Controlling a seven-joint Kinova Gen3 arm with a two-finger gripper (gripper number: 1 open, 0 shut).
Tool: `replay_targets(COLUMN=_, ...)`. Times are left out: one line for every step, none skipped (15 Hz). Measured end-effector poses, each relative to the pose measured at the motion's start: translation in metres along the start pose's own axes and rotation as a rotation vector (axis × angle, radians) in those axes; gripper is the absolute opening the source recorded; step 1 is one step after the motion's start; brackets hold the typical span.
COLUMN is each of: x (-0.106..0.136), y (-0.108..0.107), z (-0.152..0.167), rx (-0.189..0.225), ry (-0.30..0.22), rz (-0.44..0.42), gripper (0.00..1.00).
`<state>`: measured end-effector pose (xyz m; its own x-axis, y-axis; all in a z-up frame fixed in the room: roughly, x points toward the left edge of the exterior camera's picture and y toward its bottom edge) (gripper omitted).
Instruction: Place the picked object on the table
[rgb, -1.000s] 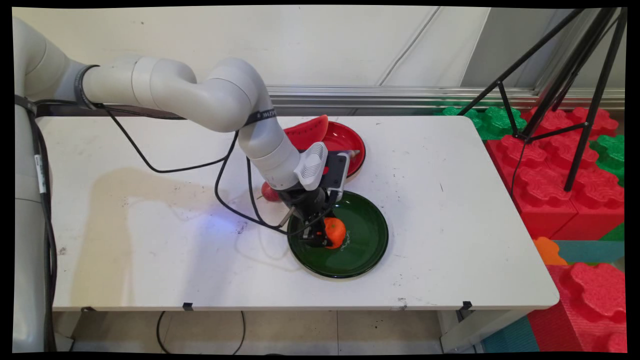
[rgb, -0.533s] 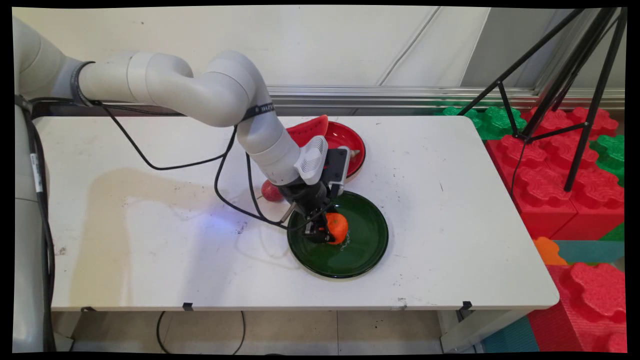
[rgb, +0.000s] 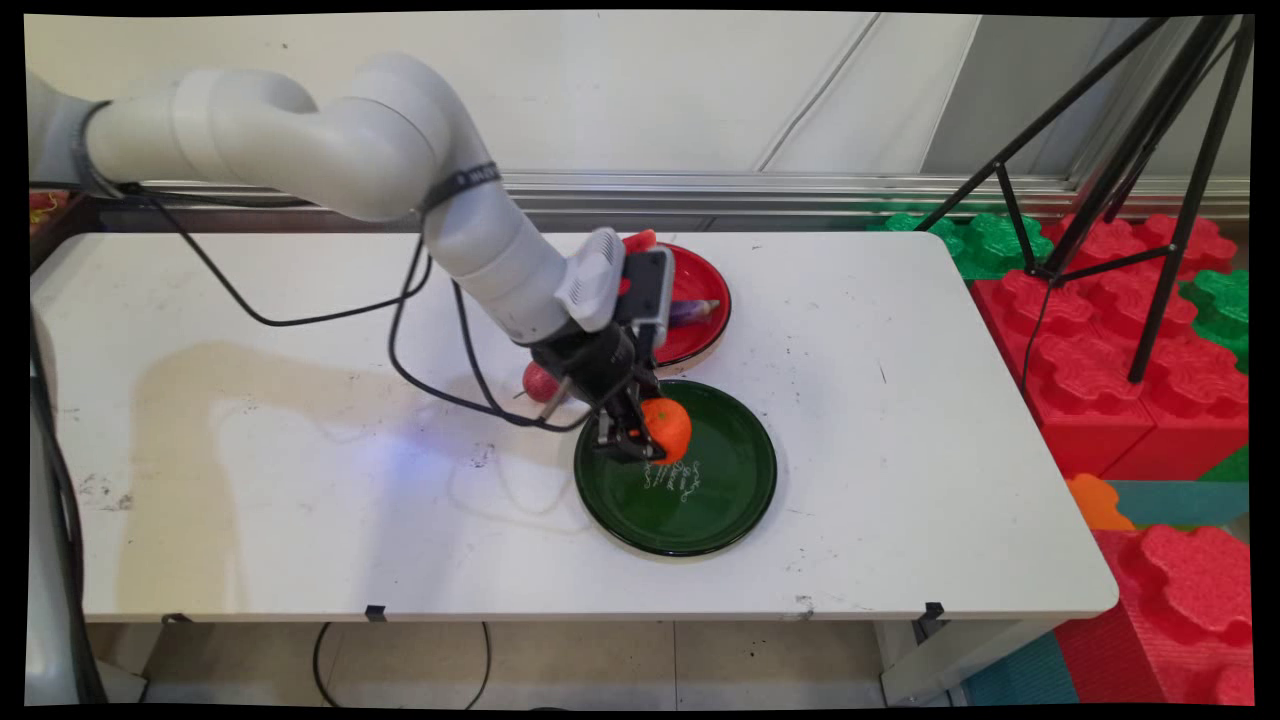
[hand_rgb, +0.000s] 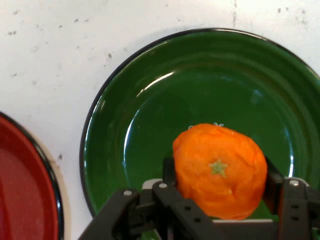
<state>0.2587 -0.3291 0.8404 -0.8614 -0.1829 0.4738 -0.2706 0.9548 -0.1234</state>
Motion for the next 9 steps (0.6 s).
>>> replay_targets(x=-0.002, y=0.0, z=-0.008, rx=0.007, ry=0.011, rz=-0.013, gripper=0.0)
replay_targets(x=-0.004, y=0.0, z=-0.016, rx=0.012, ry=0.021, rz=-0.023, gripper=0.0)
replay_targets(x=-0.007, y=0.001, z=-0.025, rx=0.018, ry=0.033, rz=-0.034, gripper=0.0)
replay_targets(x=-0.01, y=0.001, z=-0.034, rx=0.023, ry=0.044, rz=-0.045, gripper=0.0)
replay_targets(x=-0.012, y=0.001, z=-0.042, rx=0.028, ry=0.055, rz=-0.055, gripper=0.0)
replay_targets(x=-0.015, y=0.001, z=-0.051, rx=0.032, ry=0.067, rz=-0.065, gripper=0.0)
replay_targets(x=-0.018, y=0.002, z=-0.06, rx=0.036, ry=0.079, rz=-0.077, gripper=0.0)
replay_targets(x=-0.021, y=0.002, z=-0.069, rx=0.039, ry=0.089, rz=-0.088, gripper=0.0)
replay_targets(x=-0.023, y=0.003, z=-0.074, rx=0.04, ry=0.095, rz=-0.096, gripper=0.0)
